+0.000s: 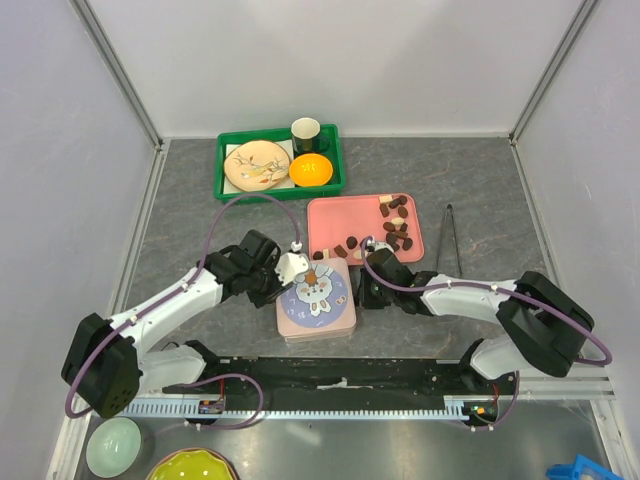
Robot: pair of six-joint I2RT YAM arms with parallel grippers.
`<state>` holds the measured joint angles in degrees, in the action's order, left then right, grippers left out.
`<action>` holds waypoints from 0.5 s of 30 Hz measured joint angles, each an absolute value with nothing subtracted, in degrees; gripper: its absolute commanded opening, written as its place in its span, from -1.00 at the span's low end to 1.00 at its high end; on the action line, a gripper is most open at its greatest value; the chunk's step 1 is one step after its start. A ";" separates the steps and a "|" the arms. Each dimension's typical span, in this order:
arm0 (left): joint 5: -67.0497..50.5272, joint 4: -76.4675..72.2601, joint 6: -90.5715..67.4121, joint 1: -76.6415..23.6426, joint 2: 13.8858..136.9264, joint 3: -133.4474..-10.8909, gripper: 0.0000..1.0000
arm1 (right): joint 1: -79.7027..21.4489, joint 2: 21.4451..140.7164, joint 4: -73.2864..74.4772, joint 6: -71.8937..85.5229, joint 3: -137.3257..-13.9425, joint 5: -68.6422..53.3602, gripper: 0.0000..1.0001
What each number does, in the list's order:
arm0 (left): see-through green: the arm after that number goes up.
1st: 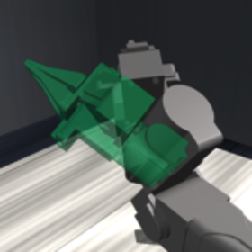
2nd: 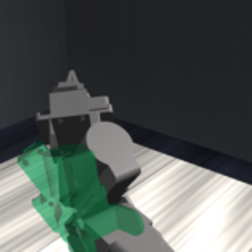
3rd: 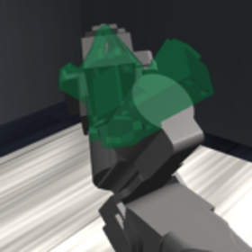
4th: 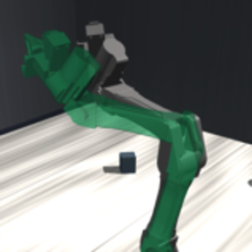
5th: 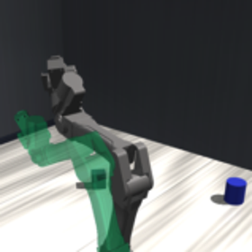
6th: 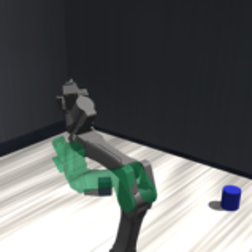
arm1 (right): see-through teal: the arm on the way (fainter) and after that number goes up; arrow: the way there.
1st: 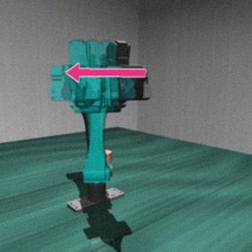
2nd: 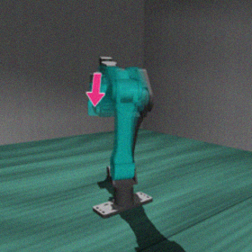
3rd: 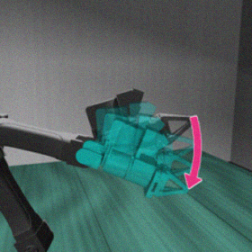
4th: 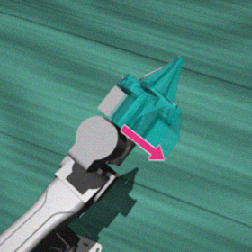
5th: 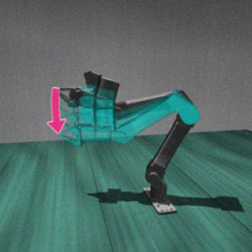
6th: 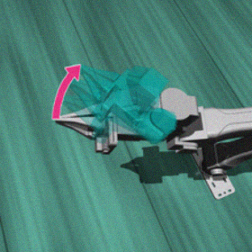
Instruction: Pack the chocolate
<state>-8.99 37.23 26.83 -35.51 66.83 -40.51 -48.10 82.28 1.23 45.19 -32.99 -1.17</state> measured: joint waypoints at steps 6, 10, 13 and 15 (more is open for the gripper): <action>-7.62 36.73 26.85 -34.24 66.87 -41.65 -0.14 | -48.07 78.52 8.82 42.61 -33.58 2.50 -1.00; -7.46 37.23 26.87 -29.71 66.87 -43.81 0.14 | -47.33 71.46 17.19 40.21 -35.33 7.86 -1.00; -7.44 37.85 26.92 -26.50 66.78 -46.37 0.45 | -47.00 67.18 19.53 38.72 -37.54 9.39 -1.00; -7.57 38.22 26.89 -25.32 66.30 -47.72 0.66 | -47.00 65.36 18.83 38.02 -38.13 8.34 -1.00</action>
